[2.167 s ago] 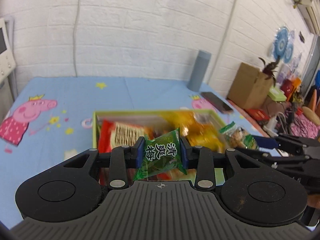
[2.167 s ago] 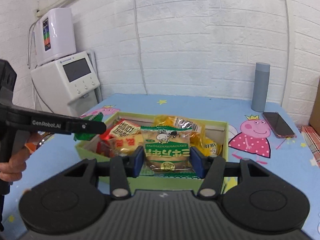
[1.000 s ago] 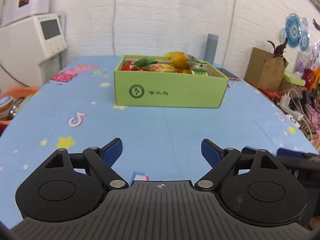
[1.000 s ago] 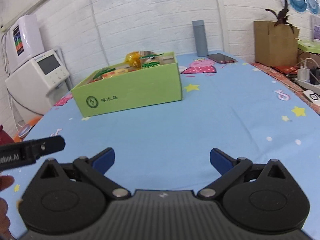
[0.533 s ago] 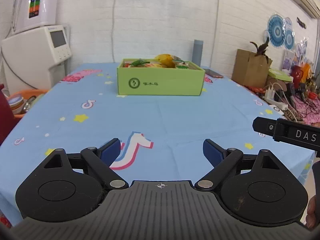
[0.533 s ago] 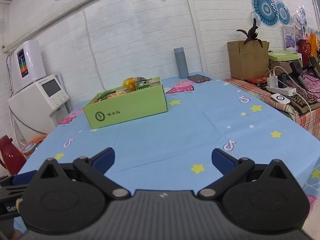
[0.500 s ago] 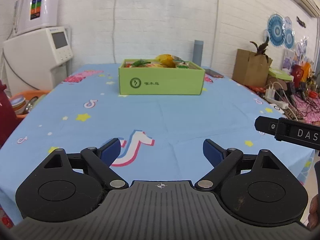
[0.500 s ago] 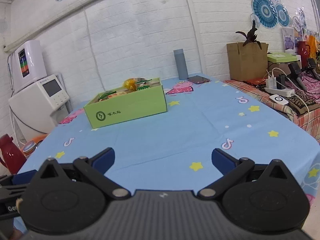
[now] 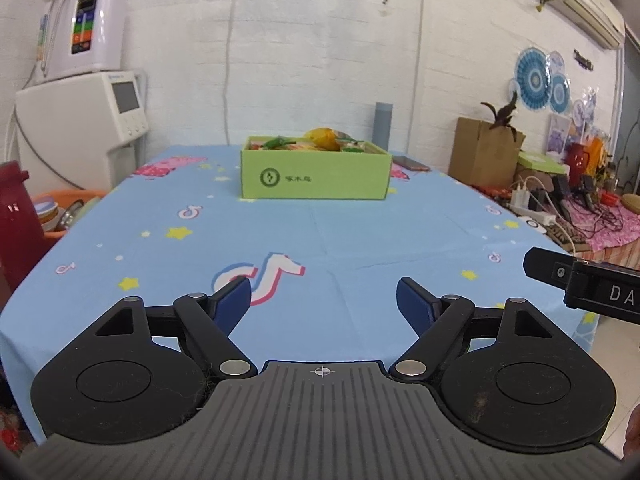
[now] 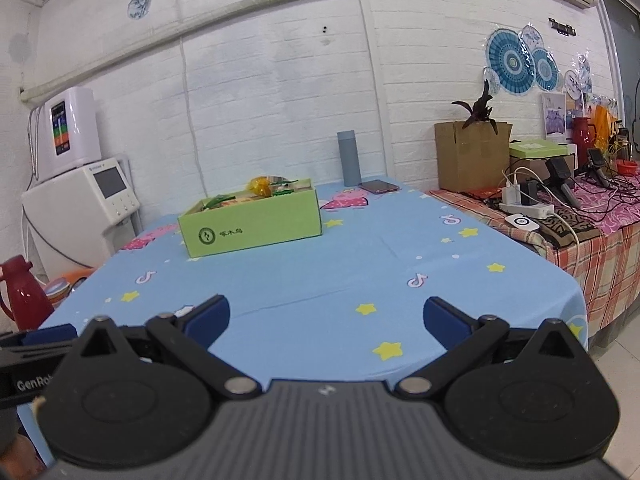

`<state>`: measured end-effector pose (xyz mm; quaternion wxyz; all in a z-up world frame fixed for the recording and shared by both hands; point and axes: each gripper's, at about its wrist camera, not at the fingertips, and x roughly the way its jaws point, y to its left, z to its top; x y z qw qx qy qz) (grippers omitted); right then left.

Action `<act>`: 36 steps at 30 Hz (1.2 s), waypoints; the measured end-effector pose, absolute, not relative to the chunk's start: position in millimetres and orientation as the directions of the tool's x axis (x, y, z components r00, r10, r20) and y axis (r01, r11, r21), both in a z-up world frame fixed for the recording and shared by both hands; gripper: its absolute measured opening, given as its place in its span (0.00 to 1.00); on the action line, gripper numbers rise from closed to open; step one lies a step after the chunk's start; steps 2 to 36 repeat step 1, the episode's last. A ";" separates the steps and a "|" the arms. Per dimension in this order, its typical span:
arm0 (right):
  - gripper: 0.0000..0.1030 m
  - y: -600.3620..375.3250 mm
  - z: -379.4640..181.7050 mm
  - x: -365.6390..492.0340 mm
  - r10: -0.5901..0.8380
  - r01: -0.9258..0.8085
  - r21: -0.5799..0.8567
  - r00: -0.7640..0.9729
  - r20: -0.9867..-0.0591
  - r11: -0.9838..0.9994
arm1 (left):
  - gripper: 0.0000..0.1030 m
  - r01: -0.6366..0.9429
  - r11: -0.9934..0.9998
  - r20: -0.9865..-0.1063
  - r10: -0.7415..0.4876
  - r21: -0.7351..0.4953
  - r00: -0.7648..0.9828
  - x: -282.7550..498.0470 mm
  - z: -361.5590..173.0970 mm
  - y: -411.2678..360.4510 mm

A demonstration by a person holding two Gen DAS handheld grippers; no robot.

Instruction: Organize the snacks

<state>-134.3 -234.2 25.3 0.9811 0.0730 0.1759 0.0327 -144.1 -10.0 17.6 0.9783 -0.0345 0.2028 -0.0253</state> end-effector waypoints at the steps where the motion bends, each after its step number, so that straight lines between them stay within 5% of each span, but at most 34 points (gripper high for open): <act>1: 1.00 -233.2 24.7 -133.0 0.094 -0.043 0.154 0.935 -0.342 0.987 | 0.71 0.025 0.997 -0.390 -0.053 -0.076 0.919 -144.5 17.9 -9.7; 36: 1.00 -233.2 24.7 -133.0 0.094 -0.043 0.154 0.935 -0.342 0.987 | 0.71 0.025 0.997 -0.390 -0.053 -0.076 0.919 -144.5 17.9 -9.7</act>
